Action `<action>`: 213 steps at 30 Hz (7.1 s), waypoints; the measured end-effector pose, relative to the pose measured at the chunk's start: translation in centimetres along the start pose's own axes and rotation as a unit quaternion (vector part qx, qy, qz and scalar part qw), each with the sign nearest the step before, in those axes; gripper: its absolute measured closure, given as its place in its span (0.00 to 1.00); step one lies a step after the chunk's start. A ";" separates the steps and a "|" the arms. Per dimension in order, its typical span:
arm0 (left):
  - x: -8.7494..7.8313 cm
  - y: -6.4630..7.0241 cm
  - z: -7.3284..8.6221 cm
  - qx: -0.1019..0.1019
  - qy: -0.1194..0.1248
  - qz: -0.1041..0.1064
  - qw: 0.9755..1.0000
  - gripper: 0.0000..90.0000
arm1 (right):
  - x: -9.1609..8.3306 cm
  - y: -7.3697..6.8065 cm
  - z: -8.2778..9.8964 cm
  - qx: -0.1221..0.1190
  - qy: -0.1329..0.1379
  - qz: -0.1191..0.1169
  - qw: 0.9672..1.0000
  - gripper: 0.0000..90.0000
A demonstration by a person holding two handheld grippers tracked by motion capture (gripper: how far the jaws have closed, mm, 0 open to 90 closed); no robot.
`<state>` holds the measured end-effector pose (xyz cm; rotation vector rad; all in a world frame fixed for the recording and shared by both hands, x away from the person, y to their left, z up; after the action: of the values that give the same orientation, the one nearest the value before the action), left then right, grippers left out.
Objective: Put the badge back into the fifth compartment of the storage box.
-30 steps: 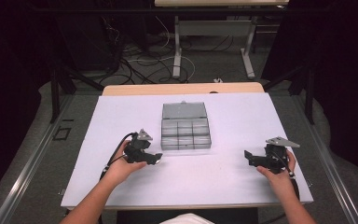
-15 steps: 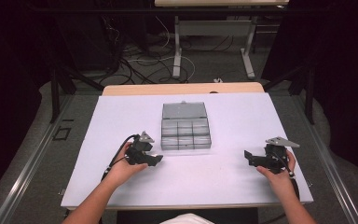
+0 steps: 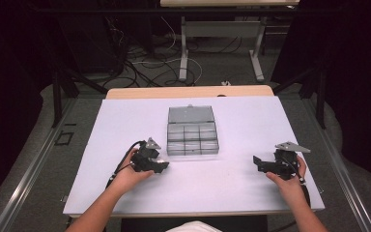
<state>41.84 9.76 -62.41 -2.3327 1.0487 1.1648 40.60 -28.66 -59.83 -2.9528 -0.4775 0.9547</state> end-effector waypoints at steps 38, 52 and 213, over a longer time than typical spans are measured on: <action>-0.5 0.7 0.5 -0.007 -0.008 -0.011 1.000 0.55 | 0.1 0.2 0.1 -0.002 -0.001 0.000 1.000 0.02; -0.6 0.7 0.5 -0.008 -0.009 -0.010 1.000 0.56 | 0.1 0.1 0.1 -0.001 0.000 0.000 1.000 0.02; -6.5 1.6 -8.2 -0.050 0.136 -0.013 0.989 0.57 | 0.1 -0.1 0.1 0.002 0.000 -0.004 1.000 0.03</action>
<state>42.59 7.06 -52.22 -2.6322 1.0639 0.9278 40.57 -28.51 -59.90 -2.9443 -0.4857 0.9544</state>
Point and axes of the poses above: each handheld gripper's, and its own axes: x roughly forward along the jaws, z roughly out of its underside, y roughly to its right, the point moved 9 cm from there along x, roughly forward along the jaws
